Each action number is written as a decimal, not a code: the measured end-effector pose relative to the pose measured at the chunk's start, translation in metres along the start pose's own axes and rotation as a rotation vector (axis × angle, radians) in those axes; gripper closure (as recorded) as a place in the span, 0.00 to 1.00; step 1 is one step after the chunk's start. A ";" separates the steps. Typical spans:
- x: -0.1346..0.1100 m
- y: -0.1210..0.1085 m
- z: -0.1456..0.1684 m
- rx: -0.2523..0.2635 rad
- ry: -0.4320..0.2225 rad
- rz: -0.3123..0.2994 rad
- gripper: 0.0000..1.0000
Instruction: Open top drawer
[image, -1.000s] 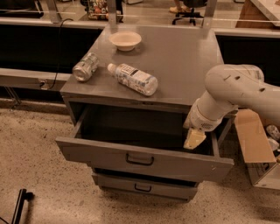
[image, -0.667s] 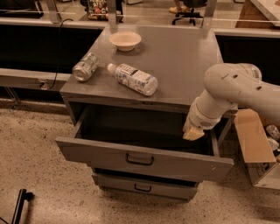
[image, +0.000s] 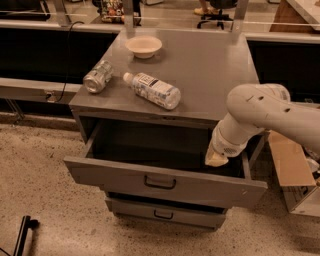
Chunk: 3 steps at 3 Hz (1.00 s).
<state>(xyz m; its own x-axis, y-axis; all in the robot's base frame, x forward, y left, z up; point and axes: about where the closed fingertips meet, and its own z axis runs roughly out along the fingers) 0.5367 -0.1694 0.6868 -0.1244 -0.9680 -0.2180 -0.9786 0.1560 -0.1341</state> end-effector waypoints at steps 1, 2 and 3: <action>-0.004 0.024 0.018 -0.040 0.006 0.005 1.00; -0.006 0.037 0.028 -0.091 -0.012 0.004 1.00; -0.007 0.045 0.021 -0.114 -0.026 -0.002 1.00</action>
Offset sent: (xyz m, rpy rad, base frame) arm -0.0508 0.0293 -0.0480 0.0787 0.1748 0.0597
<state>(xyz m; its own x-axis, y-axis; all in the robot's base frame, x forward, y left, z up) 0.4968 -0.1514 0.6620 -0.1193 -0.9626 -0.2432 -0.9914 0.1288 -0.0238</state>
